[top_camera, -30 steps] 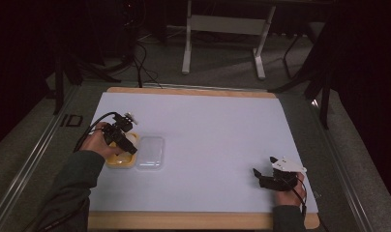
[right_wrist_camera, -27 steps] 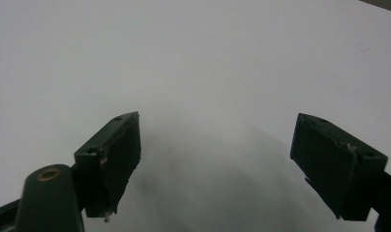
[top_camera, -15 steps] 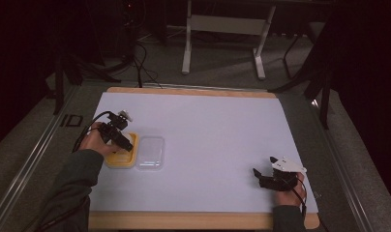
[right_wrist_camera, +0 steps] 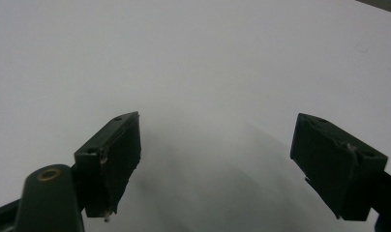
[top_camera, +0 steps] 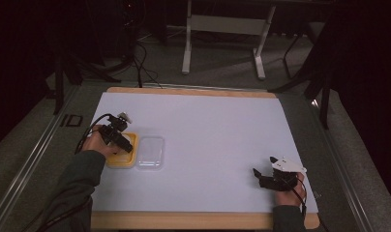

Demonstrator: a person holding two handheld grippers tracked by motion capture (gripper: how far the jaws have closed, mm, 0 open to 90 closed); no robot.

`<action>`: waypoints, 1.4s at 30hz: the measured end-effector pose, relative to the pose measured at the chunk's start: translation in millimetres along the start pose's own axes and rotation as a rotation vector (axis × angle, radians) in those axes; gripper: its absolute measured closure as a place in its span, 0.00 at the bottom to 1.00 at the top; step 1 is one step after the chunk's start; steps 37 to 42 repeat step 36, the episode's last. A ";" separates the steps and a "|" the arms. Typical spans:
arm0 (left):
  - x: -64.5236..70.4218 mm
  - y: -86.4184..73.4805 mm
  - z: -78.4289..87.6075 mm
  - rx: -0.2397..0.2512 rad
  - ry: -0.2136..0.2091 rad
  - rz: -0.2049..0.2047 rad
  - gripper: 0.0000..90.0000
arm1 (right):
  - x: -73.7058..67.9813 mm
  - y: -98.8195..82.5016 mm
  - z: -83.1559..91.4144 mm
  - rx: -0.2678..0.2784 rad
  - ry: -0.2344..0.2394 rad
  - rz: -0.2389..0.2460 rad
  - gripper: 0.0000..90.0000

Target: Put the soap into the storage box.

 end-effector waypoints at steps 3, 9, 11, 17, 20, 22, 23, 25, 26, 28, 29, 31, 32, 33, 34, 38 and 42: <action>0.2 1.0 -1.4 -0.003 0.003 -0.006 0.28 | 0.2 0.0 0.1 0.001 0.001 -0.001 0.20; 0.2 -0.5 -2.3 0.002 0.004 -0.037 0.28 | -0.1 0.0 0.0 0.000 0.003 0.000 0.20; 0.0 0.3 -1.9 0.019 -0.016 -0.014 0.26 | -0.1 0.0 -0.1 -0.001 0.002 0.001 0.20; 0.3 -0.4 -0.2 0.032 -0.057 -0.016 0.17 | -0.4 -0.1 -0.4 -0.004 0.002 0.001 0.20; 0.0 -1.4 2.0 0.045 -0.057 -0.016 0.17 | -0.4 -0.1 -0.3 -0.004 0.002 0.002 0.20; -0.3 -1.5 3.4 0.053 -0.047 -0.023 0.18 | -0.4 -0.1 -0.4 -0.004 0.002 0.001 0.20; -0.3 -1.3 7.9 0.074 -0.036 -0.034 0.19 | -0.4 -0.1 -0.5 -0.005 0.002 0.001 0.20; 0.0 -0.4 13.7 0.105 -0.032 -0.035 0.20 | -0.5 -0.2 -0.6 -0.007 0.002 0.002 0.20; 0.0 -0.4 13.7 0.105 -0.032 -0.035 0.20 | -0.5 -0.2 -0.6 -0.007 0.002 0.002 0.20; 2.0 0.2 22.8 0.142 -0.033 -0.044 0.20 | -0.6 -0.5 -0.9 -0.012 0.001 0.003 0.20; 2.8 0.1 25.9 0.157 -0.023 -0.046 0.20 | -0.6 -0.6 -1.0 -0.015 0.002 0.005 0.20; 7.0 0.5 32.0 0.201 -0.025 -0.047 0.21 | -0.8 -0.7 -1.7 -0.019 0.005 0.007 0.20; 7.0 0.5 32.0 0.201 -0.025 -0.047 0.22 | -0.8 -0.7 -1.7 -0.019 0.005 0.007 0.20; 13.8 0.1 37.7 0.241 -0.034 -0.057 0.22 | -1.0 -1.1 -2.3 -0.025 0.004 0.011 0.20; 17.2 -0.4 41.0 0.266 -0.028 -0.071 0.22 | -1.2 -1.1 -2.4 -0.027 0.004 0.012 0.20; 22.1 -0.7 45.0 0.305 -0.030 -0.081 0.25 | -1.2 -1.1 -2.4 -0.027 0.004 0.011 0.20; 22.1 -0.7 45.0 0.305 -0.030 -0.081 0.25 | -1.2 -1.1 -2.4 -0.027 0.004 0.011 0.20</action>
Point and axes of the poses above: each handheld gripper's, and its own axes: z roughly backward along the jaws, y roughly out of its top, x roughly to its right, the point moved 8 cm from there along -z, roughly forward along the jaws, and after that the axes turned 3 degrees about z, right-handed, at the moved point
